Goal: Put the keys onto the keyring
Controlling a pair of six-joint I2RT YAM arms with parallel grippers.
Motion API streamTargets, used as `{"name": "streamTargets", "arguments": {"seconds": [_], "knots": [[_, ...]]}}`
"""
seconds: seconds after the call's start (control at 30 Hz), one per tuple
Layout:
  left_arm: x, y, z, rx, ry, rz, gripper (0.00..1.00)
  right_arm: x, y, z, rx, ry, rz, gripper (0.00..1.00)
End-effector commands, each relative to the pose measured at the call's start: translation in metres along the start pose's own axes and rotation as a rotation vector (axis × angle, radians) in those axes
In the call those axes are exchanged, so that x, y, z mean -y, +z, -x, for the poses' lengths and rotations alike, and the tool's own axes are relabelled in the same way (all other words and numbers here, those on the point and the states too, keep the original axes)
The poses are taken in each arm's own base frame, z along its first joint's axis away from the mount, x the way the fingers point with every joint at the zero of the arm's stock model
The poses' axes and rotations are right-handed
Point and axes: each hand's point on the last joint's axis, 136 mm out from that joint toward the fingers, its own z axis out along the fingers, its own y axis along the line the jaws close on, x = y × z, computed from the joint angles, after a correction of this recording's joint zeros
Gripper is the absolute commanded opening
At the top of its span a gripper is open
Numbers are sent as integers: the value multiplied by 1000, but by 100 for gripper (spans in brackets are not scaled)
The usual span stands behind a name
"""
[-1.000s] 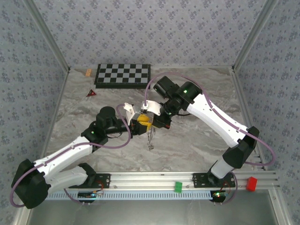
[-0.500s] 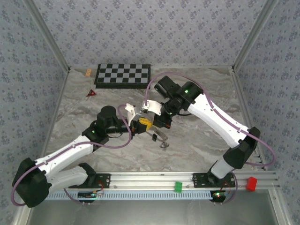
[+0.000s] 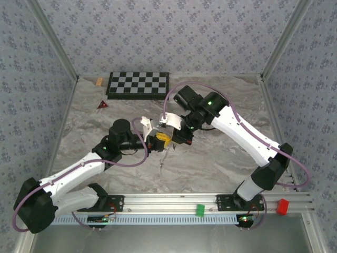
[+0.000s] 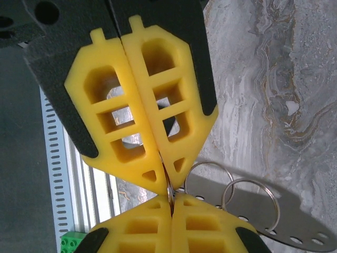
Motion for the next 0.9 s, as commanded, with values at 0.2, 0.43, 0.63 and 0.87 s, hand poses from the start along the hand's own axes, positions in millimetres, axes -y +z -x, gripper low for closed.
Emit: {"name": "streamTargets", "arguments": {"seconds": [0.2,0.43,0.63,0.87], "knots": [[8,-2,24,62,50,-30,4,-19,-7,18,97,-48,67,0],[11,-1,24,62,51,-47,0,-20,-7,22,103,-54,73,0],[6,-5,28,95,59,3,0,-14,-12,19,120,-45,27,16],[8,-19,45,198,84,49,0,-2,-42,21,392,19,-97,28]]}}
